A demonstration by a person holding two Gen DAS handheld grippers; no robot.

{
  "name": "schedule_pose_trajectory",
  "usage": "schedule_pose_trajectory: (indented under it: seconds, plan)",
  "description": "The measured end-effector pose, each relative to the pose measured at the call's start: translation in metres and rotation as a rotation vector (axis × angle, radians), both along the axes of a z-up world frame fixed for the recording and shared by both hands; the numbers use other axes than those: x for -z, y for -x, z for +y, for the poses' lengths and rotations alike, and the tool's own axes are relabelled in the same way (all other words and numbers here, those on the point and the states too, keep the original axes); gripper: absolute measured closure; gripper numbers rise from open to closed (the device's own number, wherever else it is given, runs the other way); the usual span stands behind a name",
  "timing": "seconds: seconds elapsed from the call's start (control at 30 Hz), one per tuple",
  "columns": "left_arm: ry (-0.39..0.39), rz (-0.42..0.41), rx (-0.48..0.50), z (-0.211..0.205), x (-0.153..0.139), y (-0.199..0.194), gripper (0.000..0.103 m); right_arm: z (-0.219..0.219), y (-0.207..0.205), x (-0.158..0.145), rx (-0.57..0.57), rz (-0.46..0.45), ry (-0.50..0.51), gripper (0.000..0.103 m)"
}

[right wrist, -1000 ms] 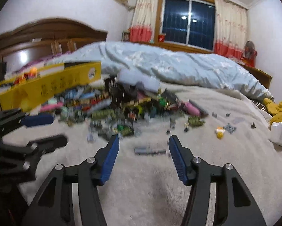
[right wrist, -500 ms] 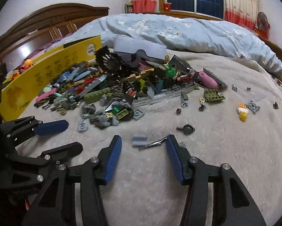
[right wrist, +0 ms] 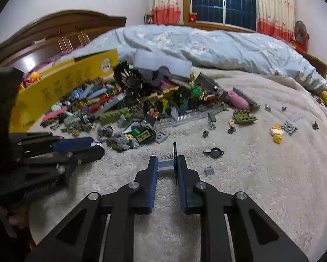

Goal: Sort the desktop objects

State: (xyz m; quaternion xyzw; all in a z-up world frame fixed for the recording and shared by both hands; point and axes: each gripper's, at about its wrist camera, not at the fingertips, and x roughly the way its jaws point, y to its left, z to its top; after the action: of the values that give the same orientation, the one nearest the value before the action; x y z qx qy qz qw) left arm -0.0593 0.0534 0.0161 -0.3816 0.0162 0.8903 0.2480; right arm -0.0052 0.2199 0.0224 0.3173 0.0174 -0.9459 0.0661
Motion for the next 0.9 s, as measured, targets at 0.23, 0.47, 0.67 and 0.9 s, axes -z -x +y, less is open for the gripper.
schedule_pose_trajectory:
  seconds: [0.23,0.47,0.67,0.9]
  plan:
    - [0.005,0.014,-0.004,-0.01,-0.003,-0.013,0.098,-0.013,-0.032,-0.013,-0.09,0.13,-0.02,0.086]
    - [0.032,-0.004,-0.014,-0.043,-0.009,-0.042,0.098,-0.046,-0.041,-0.003,-0.191,0.122,-0.049,0.086]
    - [0.051,0.003,-0.067,-0.095,-0.004,-0.054,0.098,-0.08,-0.033,0.004,-0.272,0.08,-0.128,0.075]
    - [0.072,0.012,0.013,-0.108,-0.003,-0.072,0.08,-0.07,-0.042,0.01,-0.279,0.038,-0.112,0.053]
